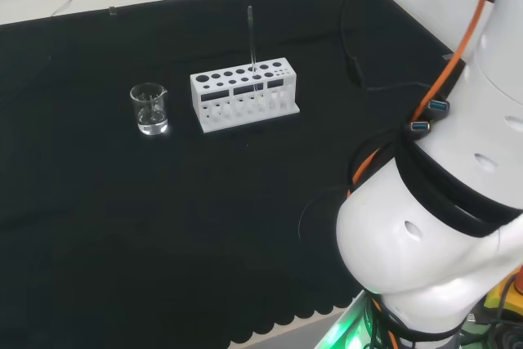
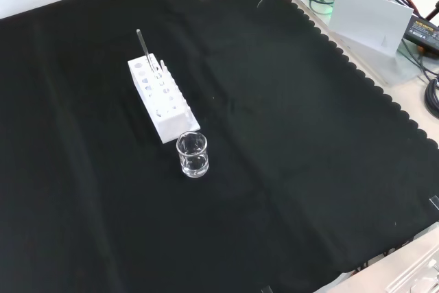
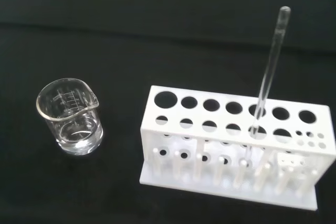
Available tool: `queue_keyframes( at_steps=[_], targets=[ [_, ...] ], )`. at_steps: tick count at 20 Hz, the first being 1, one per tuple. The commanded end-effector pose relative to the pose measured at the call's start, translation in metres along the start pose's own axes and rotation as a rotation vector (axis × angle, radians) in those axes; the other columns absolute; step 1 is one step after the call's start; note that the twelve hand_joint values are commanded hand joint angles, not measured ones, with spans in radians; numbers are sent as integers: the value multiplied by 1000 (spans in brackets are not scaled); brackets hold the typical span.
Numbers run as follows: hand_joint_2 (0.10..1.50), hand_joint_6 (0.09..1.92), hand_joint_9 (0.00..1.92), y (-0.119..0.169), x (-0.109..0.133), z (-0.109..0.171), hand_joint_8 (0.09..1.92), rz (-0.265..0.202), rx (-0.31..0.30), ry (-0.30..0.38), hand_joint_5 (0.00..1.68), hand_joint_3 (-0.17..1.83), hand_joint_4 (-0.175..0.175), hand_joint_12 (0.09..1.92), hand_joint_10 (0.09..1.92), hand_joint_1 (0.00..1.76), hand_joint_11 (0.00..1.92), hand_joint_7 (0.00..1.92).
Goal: Take the glass rod from the white test tube rack.
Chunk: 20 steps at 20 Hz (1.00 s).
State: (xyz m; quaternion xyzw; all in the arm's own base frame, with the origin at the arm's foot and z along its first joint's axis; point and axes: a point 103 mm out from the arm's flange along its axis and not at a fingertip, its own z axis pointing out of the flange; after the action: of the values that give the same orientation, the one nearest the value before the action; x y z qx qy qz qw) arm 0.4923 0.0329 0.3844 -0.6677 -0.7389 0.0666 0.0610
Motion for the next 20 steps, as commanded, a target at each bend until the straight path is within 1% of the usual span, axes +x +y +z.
queue_keyframes(
  at_steps=[1, 8, 9, 11, 12, 14, 16, 20],
  targets=[
    [1019, 87, 414, 41, -9, 14, 811, -55, 3, 10, 181, 385, -136, 1359, 800, 339, 249, 108],
    [1023, 87, 449, 64, -18, 29, 813, -58, 32, 13, 185, 386, -137, 1347, 788, 327, 275, 127],
    [1023, 87, 453, 67, -17, 30, 812, -64, 31, 2, 185, 386, -138, 1343, 783, 326, 277, 128],
    [1023, 87, 458, 70, -23, 31, 811, -69, 33, 0, 187, 385, -138, 1341, 778, 325, 279, 131],
    [1023, 87, 459, 71, -27, 32, 811, -31, 39, -12, 187, 385, -138, 1340, 777, 324, 279, 132],
    [1023, 87, 461, 75, -30, 33, 811, -30, 37, 2, 188, 385, -139, 1340, 776, 323, 280, 135],
    [1023, 87, 462, 77, -36, 36, 811, -43, 38, 23, 188, 384, -139, 1340, 776, 322, 280, 138],
    [1023, 87, 469, 78, -50, 48, 812, -39, 58, 26, 189, 384, -140, 1340, 776, 319, 281, 145]
  ],
)
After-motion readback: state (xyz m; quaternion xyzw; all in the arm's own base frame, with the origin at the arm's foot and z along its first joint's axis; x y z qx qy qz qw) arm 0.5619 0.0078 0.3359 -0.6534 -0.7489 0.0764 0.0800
